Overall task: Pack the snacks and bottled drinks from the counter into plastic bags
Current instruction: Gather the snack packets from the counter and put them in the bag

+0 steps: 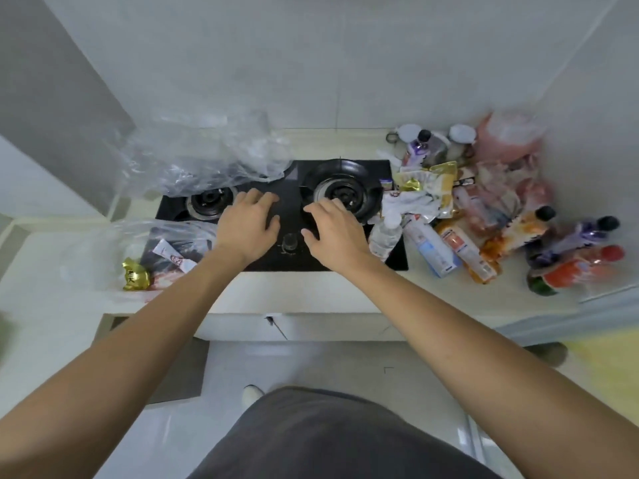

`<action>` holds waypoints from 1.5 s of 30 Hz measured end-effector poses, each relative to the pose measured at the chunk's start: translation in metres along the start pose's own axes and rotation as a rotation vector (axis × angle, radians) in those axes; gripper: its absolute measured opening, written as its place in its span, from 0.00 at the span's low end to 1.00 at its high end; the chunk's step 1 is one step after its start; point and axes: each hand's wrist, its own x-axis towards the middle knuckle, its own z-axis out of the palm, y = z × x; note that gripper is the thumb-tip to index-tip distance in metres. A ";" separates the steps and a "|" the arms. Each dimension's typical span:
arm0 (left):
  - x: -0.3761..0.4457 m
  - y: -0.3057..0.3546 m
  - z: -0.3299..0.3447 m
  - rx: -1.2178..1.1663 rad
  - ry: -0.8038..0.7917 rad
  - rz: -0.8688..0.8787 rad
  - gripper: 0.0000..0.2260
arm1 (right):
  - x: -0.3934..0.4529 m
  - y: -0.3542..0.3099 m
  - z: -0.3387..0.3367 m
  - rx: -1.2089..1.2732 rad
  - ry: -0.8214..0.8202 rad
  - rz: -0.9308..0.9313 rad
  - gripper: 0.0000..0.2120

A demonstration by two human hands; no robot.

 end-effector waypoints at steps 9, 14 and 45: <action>0.037 0.125 0.012 -0.028 0.004 0.065 0.18 | -0.034 0.115 -0.081 -0.066 0.065 0.071 0.18; 0.069 0.158 0.028 -0.040 -0.036 0.097 0.17 | -0.031 0.171 -0.098 -0.083 0.056 0.170 0.20; 0.251 0.196 0.227 -0.041 -0.460 0.274 0.15 | 0.080 0.343 -0.027 -0.066 -0.183 0.513 0.22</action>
